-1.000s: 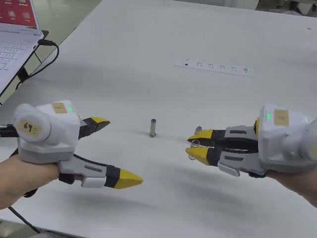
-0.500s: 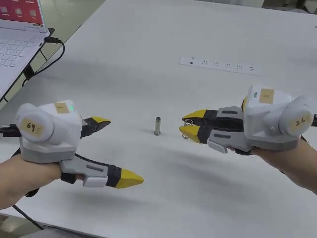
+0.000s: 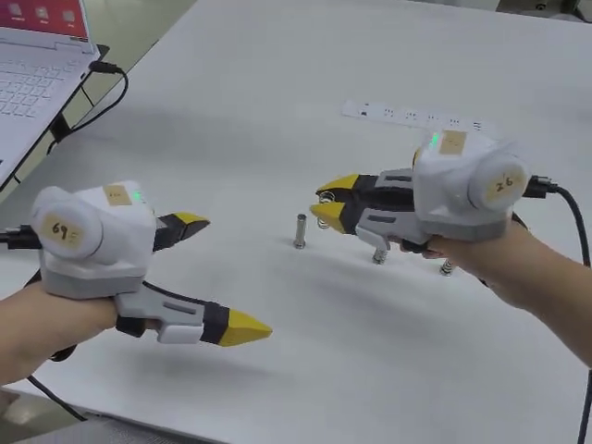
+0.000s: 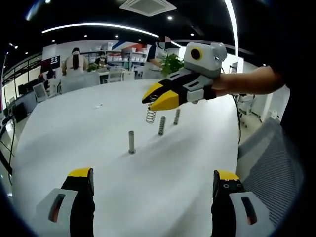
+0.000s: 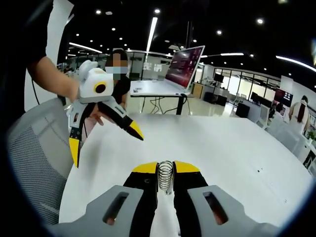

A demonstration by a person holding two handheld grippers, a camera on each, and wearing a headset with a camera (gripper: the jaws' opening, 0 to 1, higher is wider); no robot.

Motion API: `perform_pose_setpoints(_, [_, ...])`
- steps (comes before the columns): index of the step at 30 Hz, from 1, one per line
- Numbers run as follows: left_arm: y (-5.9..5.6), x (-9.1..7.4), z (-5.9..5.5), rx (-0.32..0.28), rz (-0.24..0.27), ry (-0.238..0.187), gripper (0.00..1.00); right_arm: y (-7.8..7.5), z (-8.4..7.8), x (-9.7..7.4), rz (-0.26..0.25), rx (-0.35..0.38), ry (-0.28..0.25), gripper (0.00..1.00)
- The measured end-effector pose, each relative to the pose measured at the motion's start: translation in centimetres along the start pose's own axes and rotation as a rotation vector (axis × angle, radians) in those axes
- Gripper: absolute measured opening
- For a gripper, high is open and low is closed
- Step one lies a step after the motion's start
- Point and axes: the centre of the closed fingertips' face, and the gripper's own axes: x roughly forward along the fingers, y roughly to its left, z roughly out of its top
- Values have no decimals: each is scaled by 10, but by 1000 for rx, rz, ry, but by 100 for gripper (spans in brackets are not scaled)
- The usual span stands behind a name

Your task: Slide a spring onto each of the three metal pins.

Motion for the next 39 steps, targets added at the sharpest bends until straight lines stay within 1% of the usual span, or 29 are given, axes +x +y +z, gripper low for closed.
perform_pose_setpoints(4, [1, -1, -1, -2, 2, 0, 98, -8, 0, 8, -17, 47, -1, 8])
perform_pose_setpoints(6, [2, -2, 0, -2, 4, -2, 98, -15, 1, 11, -26, 142, -23, 8])
perform_pose_setpoints(8, [3, -3, 0, -4, 8, -3, 98, -23, 2, 11, -46, 199, -38, 8])
perform_pose_setpoints(9, [3, -3, 0, -5, 9, -3, 98, -25, 2, 11, -48, 201, -40, 8])
perform_pose_setpoints(10, [4, -3, -1, -6, 11, -3, 98, -29, 2, 12, -57, 229, -46, 8])
perform_pose_setpoints(11, [4, -3, -1, -6, 11, -3, 98, -30, 1, 12, -60, 245, -49, 8])
perform_pose_setpoints(12, [4, -4, -1, -7, 11, -5, 98, -32, 1, 12, -61, 279, -52, 8])
perform_pose_setpoints(14, [4, -4, -1, -7, 12, -6, 98, -34, 0, 12, -61, 274, -54, 8])
perform_pose_setpoints(18, [5, -6, -1, -9, 15, -7, 98, -28, -1, 17, -44, 262, -40, 8])
perform_pose_setpoints(21, [6, -7, -1, -7, 17, -4, 98, -24, -4, 23, -25, 229, -11, 8])
perform_pose_setpoints(24, [7, -8, -1, -9, 19, -8, 98, -24, -6, 27, -22, 234, -2, 8])
perform_pose_setpoints(28, [7, -8, -1, -12, 20, -7, 98, -28, -10, 30, -31, 253, 7, 8])
perform_pose_setpoints(34, [8, -9, -3, -18, 22, -7, 98, -28, -14, 32, -26, 276, 12, 8])
perform_pose_setpoints(39, [9, -10, -4, -21, 24, -6, 98, -29, -20, 33, -27, 277, 30, 8])
